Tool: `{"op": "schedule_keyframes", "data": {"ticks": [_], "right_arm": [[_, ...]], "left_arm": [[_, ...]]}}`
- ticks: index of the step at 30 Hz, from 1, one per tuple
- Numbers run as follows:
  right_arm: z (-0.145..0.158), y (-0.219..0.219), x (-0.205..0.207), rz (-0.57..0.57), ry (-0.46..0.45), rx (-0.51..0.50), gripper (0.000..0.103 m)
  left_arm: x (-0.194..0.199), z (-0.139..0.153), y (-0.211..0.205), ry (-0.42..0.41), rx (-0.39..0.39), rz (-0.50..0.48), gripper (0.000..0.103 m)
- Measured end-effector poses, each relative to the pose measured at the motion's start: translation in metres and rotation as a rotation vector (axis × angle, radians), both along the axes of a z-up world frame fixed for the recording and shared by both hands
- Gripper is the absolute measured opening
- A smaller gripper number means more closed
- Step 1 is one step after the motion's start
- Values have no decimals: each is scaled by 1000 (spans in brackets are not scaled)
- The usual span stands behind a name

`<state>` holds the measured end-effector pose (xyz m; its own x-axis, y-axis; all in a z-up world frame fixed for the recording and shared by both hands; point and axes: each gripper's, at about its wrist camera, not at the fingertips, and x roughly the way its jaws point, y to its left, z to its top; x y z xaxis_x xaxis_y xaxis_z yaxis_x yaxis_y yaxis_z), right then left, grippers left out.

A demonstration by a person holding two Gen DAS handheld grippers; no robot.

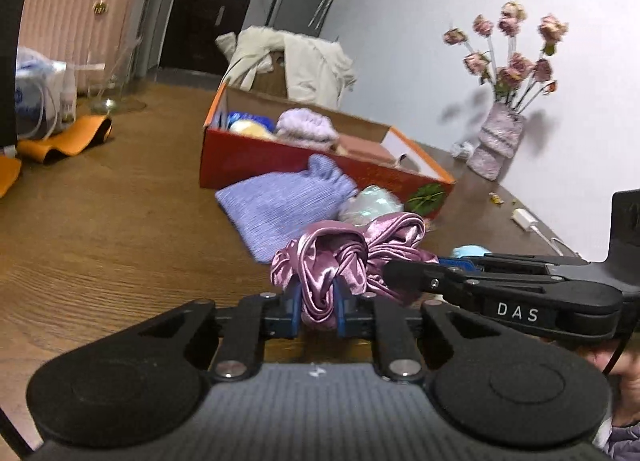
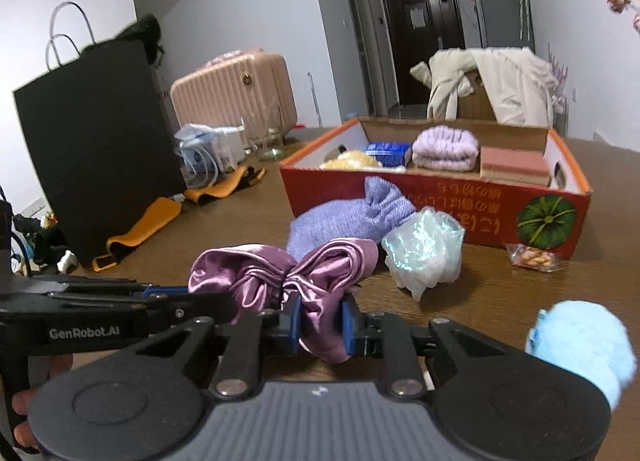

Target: Organize soft objects

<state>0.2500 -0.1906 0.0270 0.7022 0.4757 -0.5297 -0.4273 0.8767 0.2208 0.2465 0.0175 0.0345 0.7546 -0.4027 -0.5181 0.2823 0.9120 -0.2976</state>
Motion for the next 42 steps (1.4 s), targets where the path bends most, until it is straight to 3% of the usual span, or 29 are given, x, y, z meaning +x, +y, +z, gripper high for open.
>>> {"op": "schedule_keyframes", "data": {"ticks": [10,15,20,24,28,32,37,40,42], "right_arm": [[36,-27,-44,-34,-112,33,19],[51,-37,-39,-45,-152,49,19],[81,-45,26,-31,-196,15,19],[97,-43,104,-10,-175,-39,19],[86,-38,196,-3,-58,-53,19],[49,-29,273,-10,113,-32,19],[8,-15,312,-41,225,-95,24],[-4,-6,314,-9,249,-110,31],[0,-8,311,-15,237,-92,42]], "left_arm": [[-30,36,-16,-97,-36,-39,16],[-10,55,-22,-130,-45,-70,16],[65,78,-29,-142,-34,-79,16],[151,87,-34,-77,-17,-72,16],[240,77,-35,33,17,-43,16],[305,49,-32,137,51,-13,16],[329,22,-38,151,156,-2,21],[326,19,-35,137,175,12,38],[319,24,-31,113,187,21,41]]}}
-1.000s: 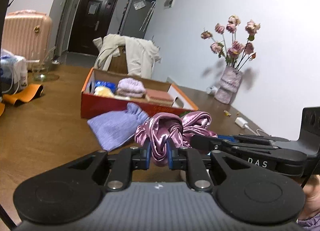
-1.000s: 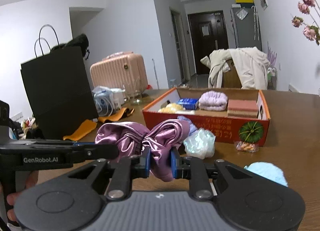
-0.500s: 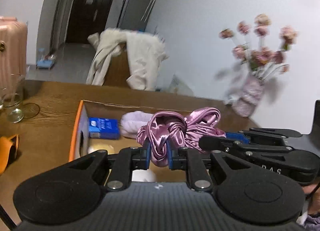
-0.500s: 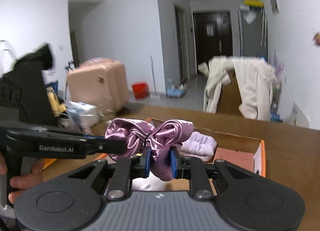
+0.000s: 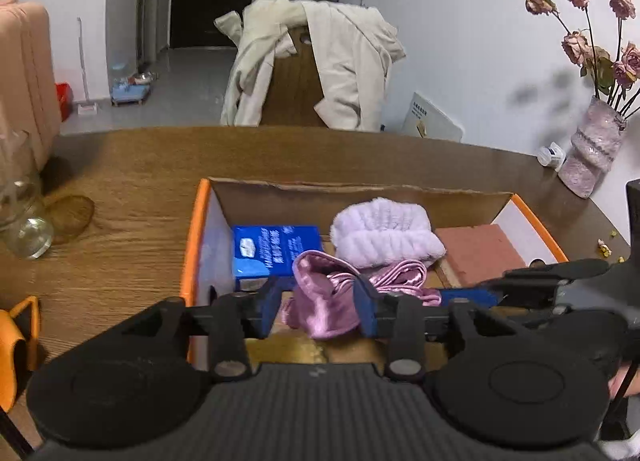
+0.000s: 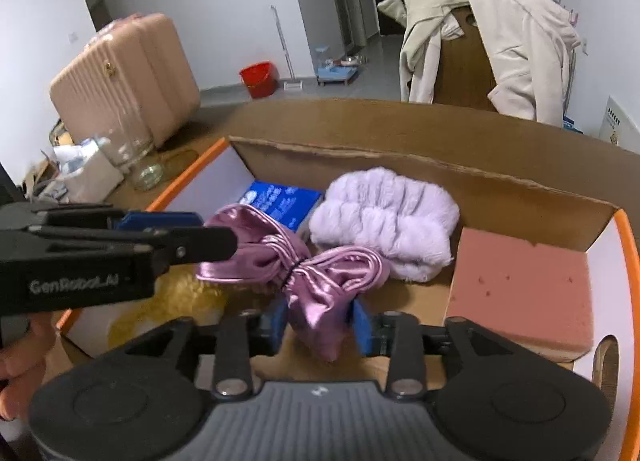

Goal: Organize soft objects
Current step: 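Carry the satin bow with the right gripper into the box and release, then withdraw the right gripper from the box toward the lavender drawstring bag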

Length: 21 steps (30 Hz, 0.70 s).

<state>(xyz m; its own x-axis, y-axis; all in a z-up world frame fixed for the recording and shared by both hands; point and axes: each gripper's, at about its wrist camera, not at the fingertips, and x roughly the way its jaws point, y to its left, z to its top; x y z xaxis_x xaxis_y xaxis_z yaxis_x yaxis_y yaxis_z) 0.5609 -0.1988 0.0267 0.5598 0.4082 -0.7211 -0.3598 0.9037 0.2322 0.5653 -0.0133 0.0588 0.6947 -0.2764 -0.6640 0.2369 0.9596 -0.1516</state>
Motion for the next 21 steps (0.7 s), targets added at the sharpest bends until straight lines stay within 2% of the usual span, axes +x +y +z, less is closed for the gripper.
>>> {"op": "schedule_keyframes", "data": {"ticks": [2,6,13,19,21], "right_arm": [[11,-5,-7,-13,-25,-5,43],[51,-21,-31,-24,-107,-12,53],[124,-55,-111,-37,-263,-26,62],[150,-85,-199,-54,-365,-33,71],[153,-96,-229,-61,-396,-12,74]], "left_arm": [[-10,11,2,-20,6,-5,43],[-39,42,12,-78,10,1,51],[-119,92,26,-196,29,16,62],[-207,115,33,-323,42,52,81],[-239,115,33,-357,37,46,84]]}}
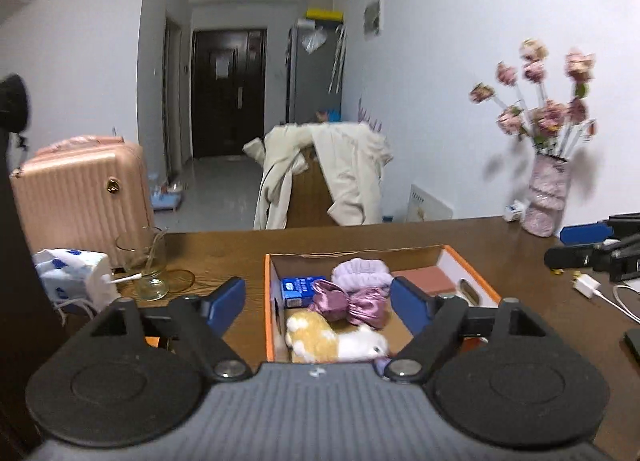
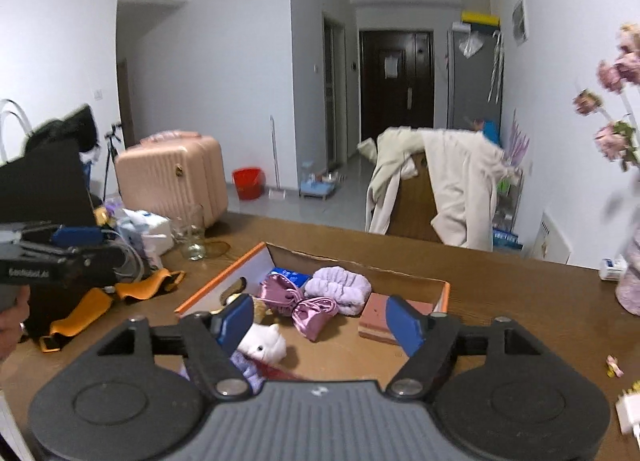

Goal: Organize soft objects
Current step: 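Withdraw the right gripper from the box toward the lavender drawstring bag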

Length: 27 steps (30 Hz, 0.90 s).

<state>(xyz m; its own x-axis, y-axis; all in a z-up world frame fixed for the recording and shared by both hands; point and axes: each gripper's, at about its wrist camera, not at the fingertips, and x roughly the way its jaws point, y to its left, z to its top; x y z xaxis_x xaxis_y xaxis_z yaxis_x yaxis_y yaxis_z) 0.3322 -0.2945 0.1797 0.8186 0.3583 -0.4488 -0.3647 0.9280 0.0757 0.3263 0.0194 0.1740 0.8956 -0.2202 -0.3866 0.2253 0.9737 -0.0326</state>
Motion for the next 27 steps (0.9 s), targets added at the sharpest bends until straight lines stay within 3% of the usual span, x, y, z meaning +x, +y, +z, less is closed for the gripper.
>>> {"op": "schedule_keyframes", "data": {"ticks": [6,11,14,19,27], "right_arm": [[-10,-16,-89,16,-110,67,84],[-50,-17,-158,40,-154,136,88],[-81,-16,-190,8,-132,170,88],[-99,-22,-215,-45,-115,215,88],[-116,-20,-204,-79,-66,179,88]], "left_arm": [[-89,-17,-7,-67,-47,-16,96],[-150,-49,-6,-69,-91,20,100],[-176,-66,-3,-42,-126,23,101],[-185,-74,-2,-27,-74,68,102],[-158,-97,-12,59,-60,97,102]]}}
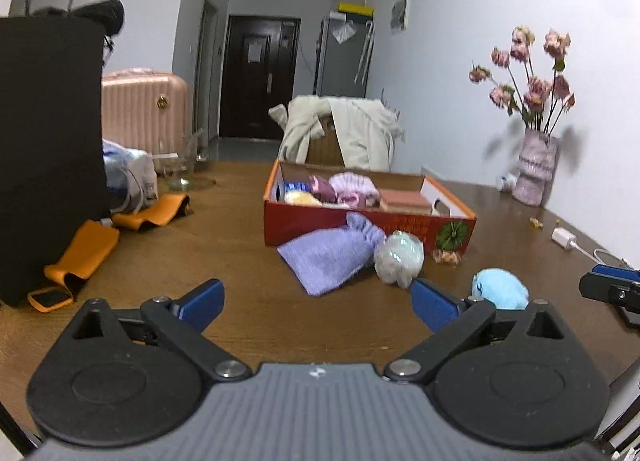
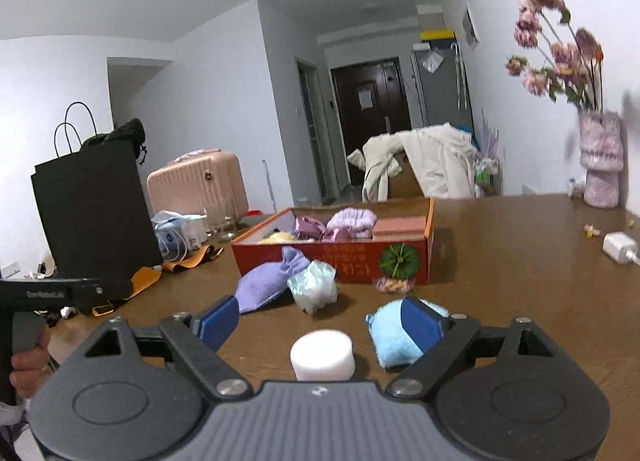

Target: Organize soft objects

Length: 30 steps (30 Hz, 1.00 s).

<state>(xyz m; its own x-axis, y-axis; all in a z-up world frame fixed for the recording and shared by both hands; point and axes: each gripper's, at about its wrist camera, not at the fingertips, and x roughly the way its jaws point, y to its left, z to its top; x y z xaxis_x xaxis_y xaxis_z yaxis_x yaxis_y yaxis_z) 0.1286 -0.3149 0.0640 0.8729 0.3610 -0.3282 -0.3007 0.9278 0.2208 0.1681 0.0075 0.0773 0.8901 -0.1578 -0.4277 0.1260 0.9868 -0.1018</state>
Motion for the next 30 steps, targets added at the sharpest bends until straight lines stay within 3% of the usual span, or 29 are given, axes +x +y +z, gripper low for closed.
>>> {"op": "schedule_keyframes", "data": {"ticks": [7,12,15,19,22,24,26,28,29,30], "right_arm": [[-7,3,39,40,45,54,86],[-5,33,119,144,99,49,76],[-8,63,179,182,152,-18,72],[-16,101,238,204,225,-95,65],[-26,119,268,199,278,-131,59],[-33,127,278,196,306,-158,47],[-40,134,282,202,321,-175,38],[-44,138,279,201,303,-220,31],[-43,140,276,206,287,-238,19],[-40,141,273,207,273,-249,15]], "left_arm": [[44,-20,-5,68,-33,9,102],[98,-38,-12,108,-38,-22,101],[128,-49,-14,129,-44,-36,94],[166,-63,-9,178,-66,-56,74],[183,-70,-5,202,-84,-86,67],[191,-75,-4,222,-95,-116,56],[194,-79,-4,230,-91,-125,34],[192,-79,-4,209,-79,-130,23],[191,-78,-4,205,-83,-135,16],[189,-76,-3,202,-85,-135,15]]}}
